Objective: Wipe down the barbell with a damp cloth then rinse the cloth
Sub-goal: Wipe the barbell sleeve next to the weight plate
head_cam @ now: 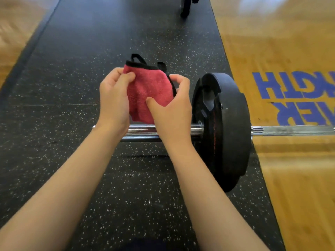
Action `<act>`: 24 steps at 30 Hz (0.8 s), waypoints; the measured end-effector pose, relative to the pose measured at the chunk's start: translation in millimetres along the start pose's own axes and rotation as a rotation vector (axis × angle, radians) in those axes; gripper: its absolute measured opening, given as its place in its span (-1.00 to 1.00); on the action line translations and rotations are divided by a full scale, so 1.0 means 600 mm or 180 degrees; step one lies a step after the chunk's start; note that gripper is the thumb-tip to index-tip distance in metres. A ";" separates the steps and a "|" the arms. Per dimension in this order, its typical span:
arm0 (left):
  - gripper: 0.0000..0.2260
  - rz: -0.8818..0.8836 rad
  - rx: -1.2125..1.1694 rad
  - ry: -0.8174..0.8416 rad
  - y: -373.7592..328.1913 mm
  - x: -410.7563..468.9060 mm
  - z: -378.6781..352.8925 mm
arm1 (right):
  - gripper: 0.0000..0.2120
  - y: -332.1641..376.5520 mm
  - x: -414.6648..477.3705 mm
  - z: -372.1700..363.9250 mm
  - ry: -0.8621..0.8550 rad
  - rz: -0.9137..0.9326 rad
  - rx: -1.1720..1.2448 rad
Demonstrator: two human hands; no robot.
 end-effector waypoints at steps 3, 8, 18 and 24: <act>-0.76 0.0055 -0.0045 0.0092 -0.002 0.004 -0.004 | -0.49 0.010 -0.006 -0.001 0.0199 -0.0042 -0.0150; -0.81 0.0130 -0.0163 0.0401 -0.024 0.005 -0.024 | -0.63 0.023 -0.010 0.004 0.0824 -0.0436 0.0109; -0.81 0.0081 -0.0173 0.0020 -0.056 -0.055 -0.053 | -0.74 0.075 0.031 0.064 0.1255 -0.0282 -0.0309; -0.84 0.0251 0.0047 0.0181 -0.045 -0.115 -0.147 | -0.73 0.046 0.040 0.169 0.1427 -0.0199 -0.0121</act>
Point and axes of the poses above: each hand's wrist, its own x-axis towards the middle knuckle, its own z-axis out of the back of the hand, y = z × x, the point moved 9 cm from there along x, towards the middle knuckle, and after that the axes turned 2 degrees about -x, right-handed, at the moved point
